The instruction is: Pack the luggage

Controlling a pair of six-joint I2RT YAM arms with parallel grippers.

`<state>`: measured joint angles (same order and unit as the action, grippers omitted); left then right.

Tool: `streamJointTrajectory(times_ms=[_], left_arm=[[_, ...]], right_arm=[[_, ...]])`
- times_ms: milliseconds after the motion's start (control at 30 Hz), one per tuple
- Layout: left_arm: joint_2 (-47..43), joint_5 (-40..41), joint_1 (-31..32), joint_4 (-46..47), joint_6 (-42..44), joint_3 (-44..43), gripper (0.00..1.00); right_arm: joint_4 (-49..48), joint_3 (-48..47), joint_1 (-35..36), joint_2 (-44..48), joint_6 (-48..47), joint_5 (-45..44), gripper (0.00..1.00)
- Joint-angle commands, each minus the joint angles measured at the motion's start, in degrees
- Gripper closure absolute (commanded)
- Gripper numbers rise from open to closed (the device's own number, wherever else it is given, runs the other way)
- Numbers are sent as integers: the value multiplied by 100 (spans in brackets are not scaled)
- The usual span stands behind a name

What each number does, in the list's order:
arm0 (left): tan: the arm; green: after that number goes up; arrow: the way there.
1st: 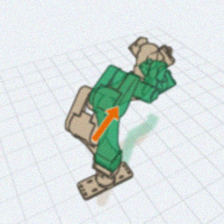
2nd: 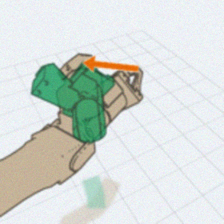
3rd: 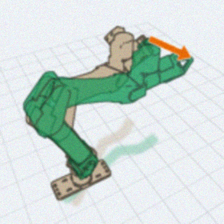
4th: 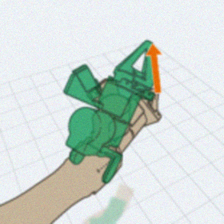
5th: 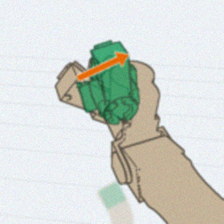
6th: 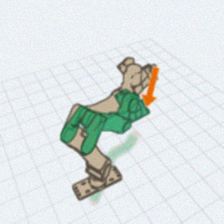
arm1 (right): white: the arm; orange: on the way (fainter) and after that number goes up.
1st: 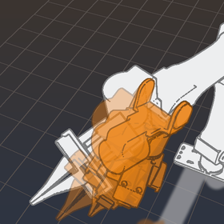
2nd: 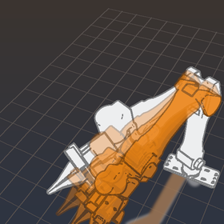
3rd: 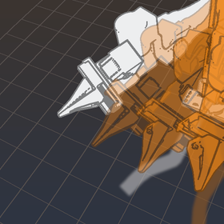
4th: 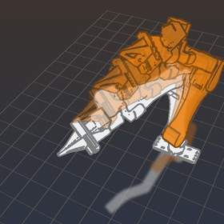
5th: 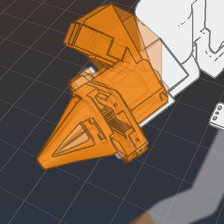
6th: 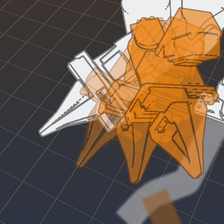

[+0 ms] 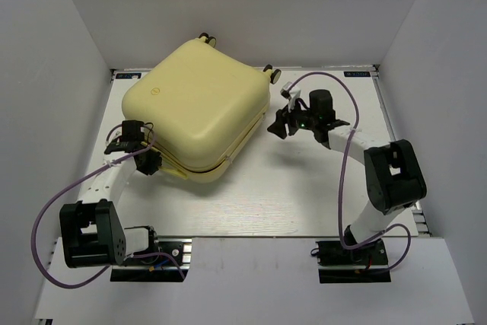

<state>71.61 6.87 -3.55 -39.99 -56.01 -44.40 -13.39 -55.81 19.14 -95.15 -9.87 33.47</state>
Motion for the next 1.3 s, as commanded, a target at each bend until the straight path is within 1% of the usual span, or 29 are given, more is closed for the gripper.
streamJointTrajectory(times_ms=[0,67,133,167,267,333,433,600,767,800,867,900,933,1000,1033,1100,1133,1267], left_arm=[[-174,622,-163,-668,55,169,100],[-157,570,-163,-677,73,151,100],[-157,517,-163,-668,116,160,100],[-157,499,-163,-651,125,203,100],[-130,420,-163,-607,160,221,100],[-104,420,-163,-615,195,239,100],[-113,420,-155,-580,169,283,100],[-104,367,-163,-519,178,336,100],[-113,350,-163,-501,178,336,100],[-113,350,-172,-501,187,344,100],[-139,332,-155,-493,196,345,100],[-156,341,-163,-501,196,362,100],[-165,350,-155,-501,204,362,100],[-192,367,-172,-554,239,371,100],[-227,376,-181,-563,248,371,100],[-227,359,-260,-615,301,371,100],[-236,350,-286,-624,318,371,100],[-245,244,-515,-686,398,406,100]], right_arm=[[-936,-271,160,-266,126,20,39],[-937,-369,257,-477,99,-218,39],[-1165,-492,292,-600,161,-455,43],[-1297,-509,310,-723,195,-551,43],[-1429,-615,363,-864,266,-622,46],[-1543,-668,380,-882,301,-553,46],[-1640,-668,424,-873,502,-535,52],[-1799,-694,477,-943,670,-666,64],[-1878,-755,538,-1005,881,-737,79],[-1913,-738,512,-1014,907,-754,84],[-1957,-721,539,-1023,943,-807,89],[-2009,-703,556,-1014,943,-920,100],[-2045,-677,565,-1014,943,-1087,100],[-2176,-607,565,-1023,1232,-1351,100],[-2142,-632,582,-1014,1259,-1857,100],[-2028,-703,600,-1049,1286,-2264,100],[-2062,-703,574,-1084,1347,-2919,100],[-2054,-861,512,-1216,1567,-4005,100]])
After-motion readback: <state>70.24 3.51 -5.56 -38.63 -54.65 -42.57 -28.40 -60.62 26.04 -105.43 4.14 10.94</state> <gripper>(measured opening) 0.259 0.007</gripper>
